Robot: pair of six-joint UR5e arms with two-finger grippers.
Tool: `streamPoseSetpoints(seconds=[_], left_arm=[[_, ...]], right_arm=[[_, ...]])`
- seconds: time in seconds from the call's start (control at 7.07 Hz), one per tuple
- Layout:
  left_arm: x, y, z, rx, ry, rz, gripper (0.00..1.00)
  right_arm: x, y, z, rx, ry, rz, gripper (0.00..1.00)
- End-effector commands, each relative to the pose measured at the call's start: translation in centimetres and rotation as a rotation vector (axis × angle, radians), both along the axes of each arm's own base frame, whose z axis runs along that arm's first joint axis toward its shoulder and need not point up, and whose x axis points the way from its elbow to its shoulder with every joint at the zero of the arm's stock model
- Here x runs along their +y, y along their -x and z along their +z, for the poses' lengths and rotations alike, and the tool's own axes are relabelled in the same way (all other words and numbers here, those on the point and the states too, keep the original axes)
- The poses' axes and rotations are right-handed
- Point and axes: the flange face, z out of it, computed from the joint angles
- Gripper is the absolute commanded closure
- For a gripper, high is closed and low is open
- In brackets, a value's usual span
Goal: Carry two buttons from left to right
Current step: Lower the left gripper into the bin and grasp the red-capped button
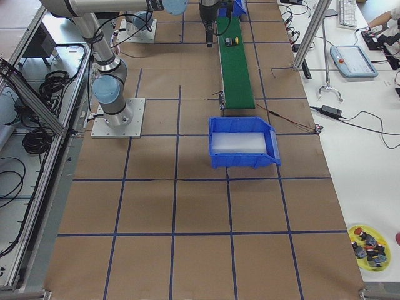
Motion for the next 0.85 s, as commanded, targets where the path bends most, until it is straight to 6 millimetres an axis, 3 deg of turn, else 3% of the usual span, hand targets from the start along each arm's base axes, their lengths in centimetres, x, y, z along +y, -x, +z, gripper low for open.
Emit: streamPoseSetpoints(seconds=[0.0,0.14,0.28,0.57,0.71], left_arm=[[0.0,-0.1,-0.3,-0.004,-0.008,0.002,0.23],[0.4,-1.6,-0.2,-0.006,-0.007,0.031,0.51],[0.7,-2.5,-0.2,0.001,-0.008,0.053,0.73],[0.6,-2.6,1.1,0.008,-0.009,0.058,0.98],[0.5,-2.4,1.8,0.016,-0.020,0.057,1.00]], right_arm=[[0.0,0.1,0.0,0.001,-0.001,-0.001,0.00],[0.1,0.1,0.0,0.001,-0.004,-0.001,0.00],[0.0,0.1,0.0,0.001,-0.002,-0.001,0.00],[0.0,0.1,0.0,0.001,-0.002,-0.001,0.00],[0.0,0.1,-0.2,0.001,-0.005,-0.003,0.00]])
